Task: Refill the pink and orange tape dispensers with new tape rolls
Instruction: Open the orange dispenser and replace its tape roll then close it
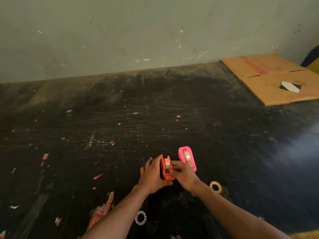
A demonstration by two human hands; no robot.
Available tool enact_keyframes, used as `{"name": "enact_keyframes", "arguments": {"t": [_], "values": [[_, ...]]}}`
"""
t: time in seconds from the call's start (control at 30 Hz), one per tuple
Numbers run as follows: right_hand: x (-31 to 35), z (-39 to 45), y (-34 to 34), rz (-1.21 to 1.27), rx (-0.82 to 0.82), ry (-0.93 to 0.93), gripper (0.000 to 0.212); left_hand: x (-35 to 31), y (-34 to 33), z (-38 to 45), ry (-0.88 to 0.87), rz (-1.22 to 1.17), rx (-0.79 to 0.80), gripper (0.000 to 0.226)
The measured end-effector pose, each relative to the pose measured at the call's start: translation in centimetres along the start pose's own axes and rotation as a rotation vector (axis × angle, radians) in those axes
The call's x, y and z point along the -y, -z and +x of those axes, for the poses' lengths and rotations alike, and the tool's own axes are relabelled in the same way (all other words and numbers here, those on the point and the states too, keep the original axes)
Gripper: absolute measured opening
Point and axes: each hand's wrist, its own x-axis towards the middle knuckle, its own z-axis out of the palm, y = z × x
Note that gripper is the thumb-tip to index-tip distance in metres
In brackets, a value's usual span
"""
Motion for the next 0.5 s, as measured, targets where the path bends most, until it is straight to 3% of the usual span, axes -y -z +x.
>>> {"name": "enact_keyframes", "arguments": {"t": [0.1,0.23,0.37,0.5], "values": [[0.5,0.6,-0.4,-0.146,-0.027,0.055,0.038,0.6,0.4,1.0,0.010,0.027,0.018,0.120],[1.0,1.8,-0.7,-0.540,-0.048,0.245,0.054,1.4,0.8,2.1,0.001,0.053,0.037,0.120],[1.7,3.7,-0.6,-0.801,-0.038,0.330,0.043,1.6,1.4,2.8,-0.002,0.070,0.073,0.119],[2.4,4.9,-0.3,-0.924,0.000,0.348,0.046,1.9,1.6,3.1,-0.019,0.076,0.082,0.117]]}}
